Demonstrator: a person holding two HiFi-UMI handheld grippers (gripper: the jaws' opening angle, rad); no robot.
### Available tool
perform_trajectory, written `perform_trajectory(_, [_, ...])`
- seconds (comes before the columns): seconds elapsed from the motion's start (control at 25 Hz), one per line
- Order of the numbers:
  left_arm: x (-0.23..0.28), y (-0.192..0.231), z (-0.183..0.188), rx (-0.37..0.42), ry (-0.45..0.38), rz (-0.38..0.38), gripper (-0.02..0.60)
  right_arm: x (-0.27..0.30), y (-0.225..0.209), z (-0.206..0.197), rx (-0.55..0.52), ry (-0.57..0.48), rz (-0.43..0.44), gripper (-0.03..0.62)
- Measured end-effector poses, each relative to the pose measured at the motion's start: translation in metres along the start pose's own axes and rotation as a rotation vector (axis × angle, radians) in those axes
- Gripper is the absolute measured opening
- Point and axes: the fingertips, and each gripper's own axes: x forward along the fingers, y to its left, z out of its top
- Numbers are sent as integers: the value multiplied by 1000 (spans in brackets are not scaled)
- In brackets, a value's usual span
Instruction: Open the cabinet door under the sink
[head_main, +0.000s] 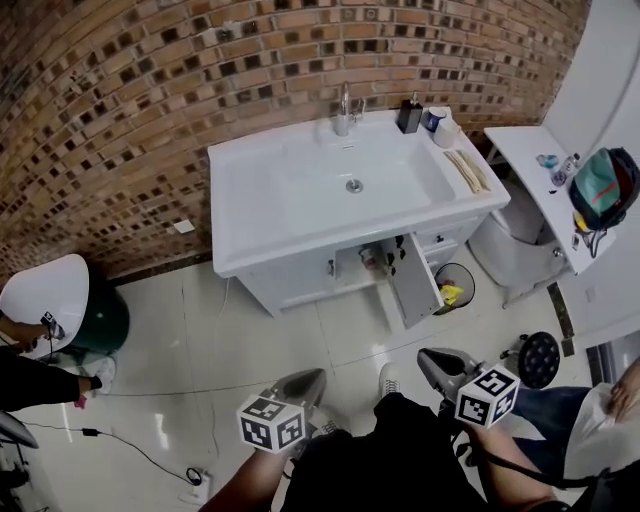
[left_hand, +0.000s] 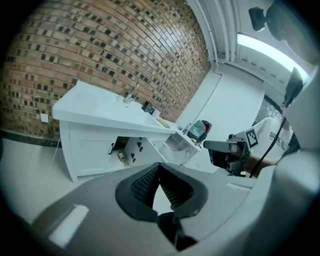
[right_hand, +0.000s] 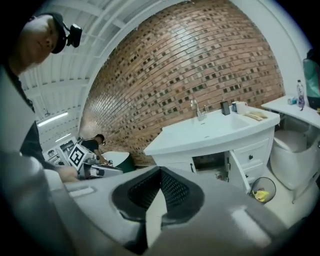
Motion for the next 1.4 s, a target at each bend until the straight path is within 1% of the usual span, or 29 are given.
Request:
perform_trajectory(0.12, [-6, -9, -11, -6, -2, -11, 12, 1, 25, -23, -40, 61, 46, 2])
perform_trajectory(0.24, [-7, -11, -15, -13, 6, 2, 12, 4, 30, -31, -54, 99, 87, 2])
perform_trajectory(0.36, [-9, -13, -13, -31, -24, 28, 12, 6, 30, -27, -79, 121, 124, 2])
perform_trajectory(0.48, [-5, -20, -7, -23, -48, 41, 12, 6, 24, -17, -111, 122, 142, 2])
perform_trajectory(0.6, [-1, -27, -5, -17, -61, 51, 12, 5, 18, -15, -117, 123, 158, 2])
perform_trajectory(0.8, [0, -28, -1, -16, -70, 72, 12, 7, 14, -16, -122, 120, 169, 2])
perform_trajectory(1.04, [-3, -28, 1, -5, -59, 82, 12, 9, 13, -15, -109, 108, 169, 2])
perform_trajectory(1.4, [4, -33, -3, 17, -36, 74, 12, 5, 13, -20, -104, 110, 172, 2])
